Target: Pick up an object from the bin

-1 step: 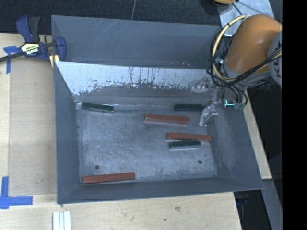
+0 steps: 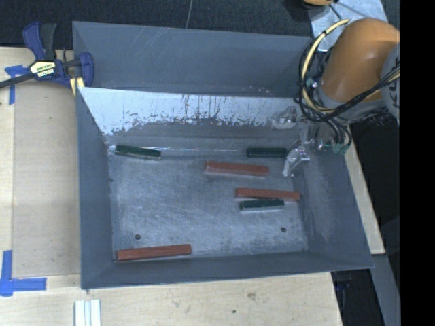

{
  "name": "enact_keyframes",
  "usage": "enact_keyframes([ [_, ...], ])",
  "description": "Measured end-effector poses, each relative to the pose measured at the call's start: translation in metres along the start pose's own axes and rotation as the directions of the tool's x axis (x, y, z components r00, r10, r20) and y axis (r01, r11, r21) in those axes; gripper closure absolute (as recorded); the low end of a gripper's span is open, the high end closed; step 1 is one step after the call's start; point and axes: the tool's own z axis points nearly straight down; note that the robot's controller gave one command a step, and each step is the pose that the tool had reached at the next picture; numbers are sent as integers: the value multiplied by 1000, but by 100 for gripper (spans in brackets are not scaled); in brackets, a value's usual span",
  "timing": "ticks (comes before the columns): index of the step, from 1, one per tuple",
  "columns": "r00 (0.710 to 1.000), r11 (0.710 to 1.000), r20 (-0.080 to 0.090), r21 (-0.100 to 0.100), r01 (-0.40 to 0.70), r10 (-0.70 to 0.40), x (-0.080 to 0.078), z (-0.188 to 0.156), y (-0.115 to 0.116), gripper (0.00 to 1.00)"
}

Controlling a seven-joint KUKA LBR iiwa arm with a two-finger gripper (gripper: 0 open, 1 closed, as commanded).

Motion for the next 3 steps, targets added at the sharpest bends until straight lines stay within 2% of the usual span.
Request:
enact_keyframes([
  [1, 1000, 1000, 6, 1, -9, 9, -2, 53, 3, 0],
  [2, 975, 975, 19, 6, 222, -222, 19, 89, 17, 100],
  [3, 975, 975, 19, 6, 222, -222, 19, 89, 17, 100],
])
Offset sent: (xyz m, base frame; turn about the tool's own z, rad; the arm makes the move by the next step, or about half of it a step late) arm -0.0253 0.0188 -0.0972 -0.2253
